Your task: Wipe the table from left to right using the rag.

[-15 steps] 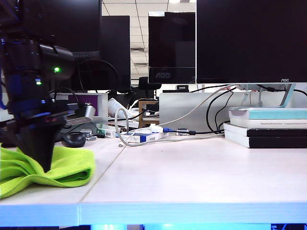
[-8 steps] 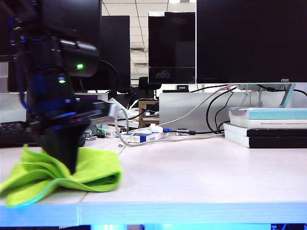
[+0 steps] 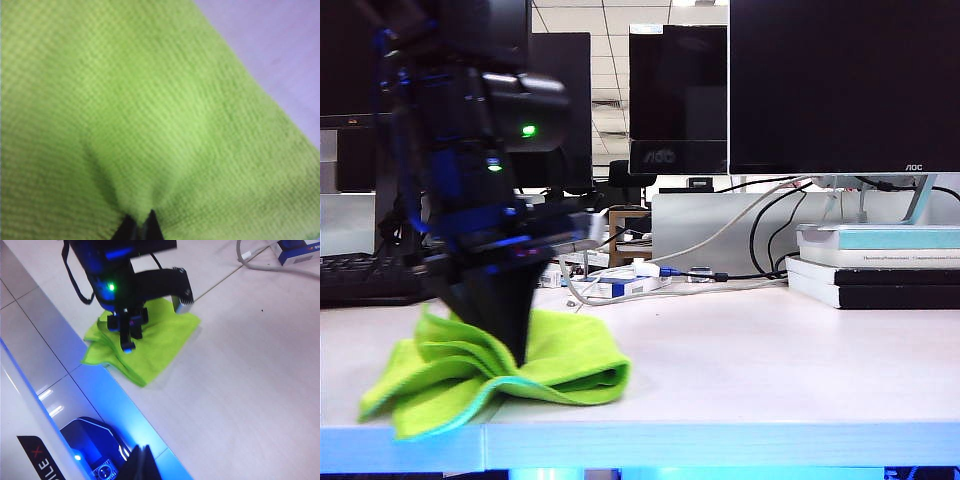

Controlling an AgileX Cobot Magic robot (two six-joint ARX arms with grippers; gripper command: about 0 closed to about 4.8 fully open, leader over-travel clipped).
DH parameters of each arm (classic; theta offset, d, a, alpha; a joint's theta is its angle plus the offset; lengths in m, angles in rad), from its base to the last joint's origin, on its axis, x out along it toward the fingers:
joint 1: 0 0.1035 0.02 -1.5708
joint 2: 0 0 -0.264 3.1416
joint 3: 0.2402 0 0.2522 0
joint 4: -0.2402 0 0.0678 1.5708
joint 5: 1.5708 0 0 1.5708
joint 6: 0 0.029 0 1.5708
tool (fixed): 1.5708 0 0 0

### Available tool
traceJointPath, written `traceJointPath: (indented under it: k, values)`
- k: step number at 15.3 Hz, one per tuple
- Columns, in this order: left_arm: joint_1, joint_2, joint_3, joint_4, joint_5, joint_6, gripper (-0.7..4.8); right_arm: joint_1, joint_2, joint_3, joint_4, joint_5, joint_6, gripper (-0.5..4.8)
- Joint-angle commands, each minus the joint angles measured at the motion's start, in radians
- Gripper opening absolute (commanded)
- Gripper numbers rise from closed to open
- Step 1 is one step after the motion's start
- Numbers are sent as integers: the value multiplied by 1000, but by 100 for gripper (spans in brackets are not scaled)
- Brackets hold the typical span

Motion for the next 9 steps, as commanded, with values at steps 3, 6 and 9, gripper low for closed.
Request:
traceJointPath:
  k: [3,6,9]
  values:
    - [-71,18,-12,84,13,-63,-6,1,-3,8,-10,3,2,-1]
    - [-92,25,7,93,-4,-106,-6,1,-5,8,-10,3,2,-1]
    - [-95,41,68,90,-7,-110,-6,1,-4,8,-10,3,2,-1]
